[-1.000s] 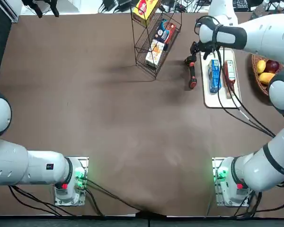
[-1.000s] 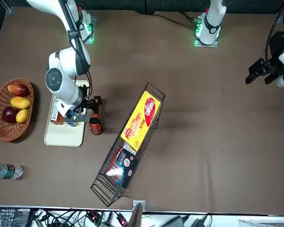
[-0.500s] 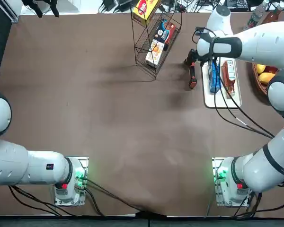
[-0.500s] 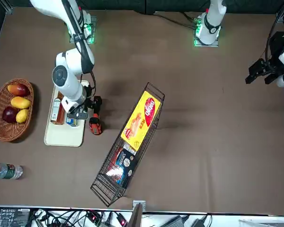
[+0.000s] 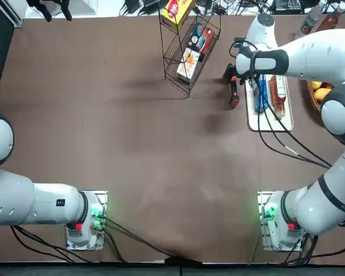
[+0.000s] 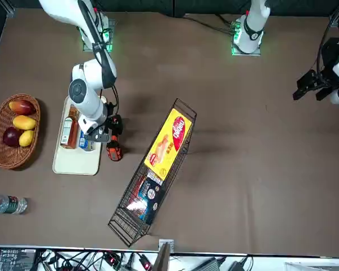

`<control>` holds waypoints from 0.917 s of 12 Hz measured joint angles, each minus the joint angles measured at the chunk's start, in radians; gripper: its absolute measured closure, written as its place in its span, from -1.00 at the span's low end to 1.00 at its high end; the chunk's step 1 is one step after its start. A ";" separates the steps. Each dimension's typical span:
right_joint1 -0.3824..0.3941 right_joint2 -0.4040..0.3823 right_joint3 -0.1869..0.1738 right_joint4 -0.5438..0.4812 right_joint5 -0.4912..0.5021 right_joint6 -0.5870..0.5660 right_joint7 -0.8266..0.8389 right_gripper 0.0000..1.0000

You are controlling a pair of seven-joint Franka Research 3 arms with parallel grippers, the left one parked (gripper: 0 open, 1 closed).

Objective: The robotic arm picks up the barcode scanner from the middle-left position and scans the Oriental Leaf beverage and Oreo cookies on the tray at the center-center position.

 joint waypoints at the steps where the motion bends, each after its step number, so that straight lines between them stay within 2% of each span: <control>1: 0.000 0.013 -0.001 0.000 0.000 0.010 0.000 -0.84; 7: 0.000 0.048 -0.001 0.001 0.000 0.046 0.000 -0.82; 9: 0.000 0.057 -0.001 0.001 0.000 0.054 0.000 -0.76; 10: 0.000 0.060 -0.001 0.001 0.000 0.061 0.000 -0.57; 11: 0.000 0.063 -0.001 0.001 0.000 0.066 0.000 -0.57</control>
